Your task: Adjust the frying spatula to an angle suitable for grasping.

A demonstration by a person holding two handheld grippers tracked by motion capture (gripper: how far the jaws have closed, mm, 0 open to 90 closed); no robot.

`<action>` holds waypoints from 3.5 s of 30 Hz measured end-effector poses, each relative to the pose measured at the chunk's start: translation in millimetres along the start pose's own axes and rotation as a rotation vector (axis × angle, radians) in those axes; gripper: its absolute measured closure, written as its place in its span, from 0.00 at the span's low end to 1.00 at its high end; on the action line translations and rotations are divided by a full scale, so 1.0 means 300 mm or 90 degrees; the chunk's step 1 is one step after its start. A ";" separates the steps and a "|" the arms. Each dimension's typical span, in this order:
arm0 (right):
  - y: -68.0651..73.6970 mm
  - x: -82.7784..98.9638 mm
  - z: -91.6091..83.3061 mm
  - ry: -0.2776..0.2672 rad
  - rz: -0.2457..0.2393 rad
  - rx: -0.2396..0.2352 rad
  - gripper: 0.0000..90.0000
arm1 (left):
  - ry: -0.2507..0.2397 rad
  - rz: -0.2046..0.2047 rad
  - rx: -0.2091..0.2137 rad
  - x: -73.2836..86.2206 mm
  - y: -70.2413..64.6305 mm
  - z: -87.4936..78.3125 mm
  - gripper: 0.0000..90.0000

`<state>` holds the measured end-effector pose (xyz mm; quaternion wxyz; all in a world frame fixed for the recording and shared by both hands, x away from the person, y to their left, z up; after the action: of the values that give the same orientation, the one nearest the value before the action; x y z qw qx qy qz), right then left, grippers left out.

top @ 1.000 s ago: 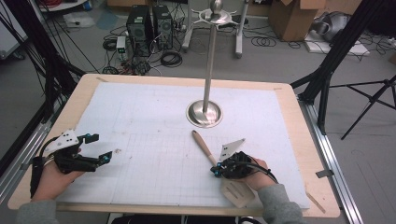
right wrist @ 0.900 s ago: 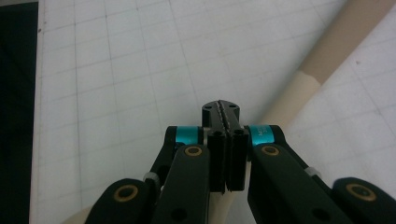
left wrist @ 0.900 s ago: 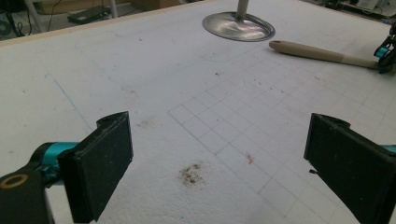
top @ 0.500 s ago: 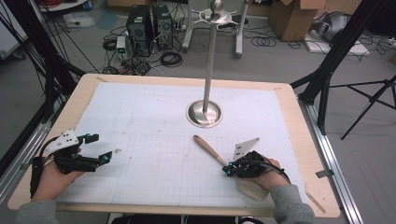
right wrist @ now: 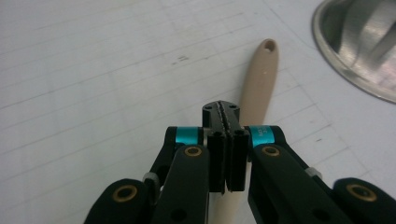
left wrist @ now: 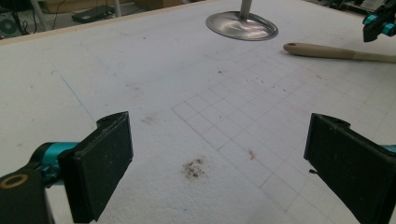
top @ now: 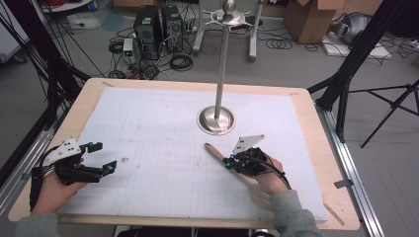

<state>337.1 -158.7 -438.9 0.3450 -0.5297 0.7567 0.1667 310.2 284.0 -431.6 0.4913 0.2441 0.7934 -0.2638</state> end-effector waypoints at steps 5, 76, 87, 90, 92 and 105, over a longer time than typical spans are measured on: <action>-0.034 0.013 0.032 0.028 0.038 0.031 1.00 | -0.001 0.000 -0.005 0.004 0.003 -0.011 0.09; 0.070 0.077 -0.107 0.020 -0.055 -0.061 1.00 | 0.004 0.007 0.029 -0.026 -0.011 0.067 0.09; 0.066 0.111 -0.047 0.106 -0.048 -0.071 1.00 | 0.003 0.008 0.027 -0.024 -0.009 0.063 0.09; 0.063 0.111 -0.047 0.105 -0.042 -0.073 1.00 | 0.004 0.007 0.026 -0.023 -0.008 0.061 0.09; 0.057 0.112 -0.048 0.105 -0.041 -0.067 1.00 | 0.004 0.007 0.026 -0.023 -0.008 0.060 0.09; 0.051 0.105 -0.055 0.086 -0.032 -0.072 1.00 | 0.003 0.006 0.024 -0.022 -0.007 0.058 0.09</action>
<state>311.0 -184.7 -451.2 0.2668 -0.5770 0.7543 0.1641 322.8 270.1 -431.8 0.4859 0.2573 0.7885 -0.2757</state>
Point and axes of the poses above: each handheld gripper's, and its own axes: z roughly forward along the jaws, x roughly out of its underside, y roughly to its left, the point moved 5 cm from there along z, roughly forward along the jaws, and after that the axes turned 7 degrees about -z, right-handed, at the moved point
